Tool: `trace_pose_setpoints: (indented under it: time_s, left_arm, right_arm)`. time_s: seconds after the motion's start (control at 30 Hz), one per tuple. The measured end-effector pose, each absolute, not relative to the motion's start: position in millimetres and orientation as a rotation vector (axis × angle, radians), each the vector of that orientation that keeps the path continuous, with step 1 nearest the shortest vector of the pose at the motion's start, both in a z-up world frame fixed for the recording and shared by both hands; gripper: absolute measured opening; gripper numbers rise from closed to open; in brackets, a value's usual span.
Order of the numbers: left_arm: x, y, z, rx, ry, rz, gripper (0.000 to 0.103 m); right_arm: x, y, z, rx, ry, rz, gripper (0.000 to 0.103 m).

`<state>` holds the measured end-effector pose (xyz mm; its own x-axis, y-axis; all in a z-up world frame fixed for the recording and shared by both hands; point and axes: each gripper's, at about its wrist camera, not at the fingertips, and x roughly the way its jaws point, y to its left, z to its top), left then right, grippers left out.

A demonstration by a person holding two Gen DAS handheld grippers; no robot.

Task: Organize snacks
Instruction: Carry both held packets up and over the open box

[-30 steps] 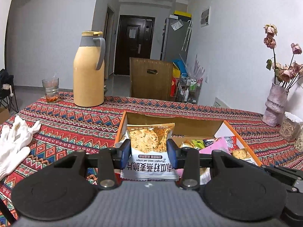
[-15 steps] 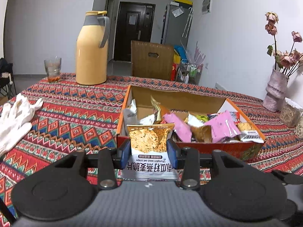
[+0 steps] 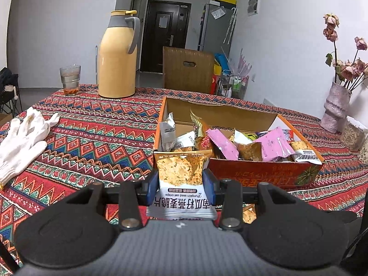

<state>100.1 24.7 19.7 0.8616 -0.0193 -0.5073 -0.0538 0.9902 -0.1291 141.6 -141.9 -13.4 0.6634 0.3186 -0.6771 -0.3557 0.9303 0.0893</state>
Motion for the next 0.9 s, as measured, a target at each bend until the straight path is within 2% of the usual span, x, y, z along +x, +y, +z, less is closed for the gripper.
trace_pose_setpoints:
  time_s: [0.43,0.9]
  left_arm:
    - [108.5,16.0,47.3,-0.117,0.463,0.017,0.042]
    - [163.1,-8.4,76.6,-0.099,0.398,0.02,0.042]
  right_arm:
    - [138.4,-167.9,36.4,-0.016,0.547,0.326,0.04]
    - [191.1,-185.3,73.0,0.009,0.379,0.249,0.04]
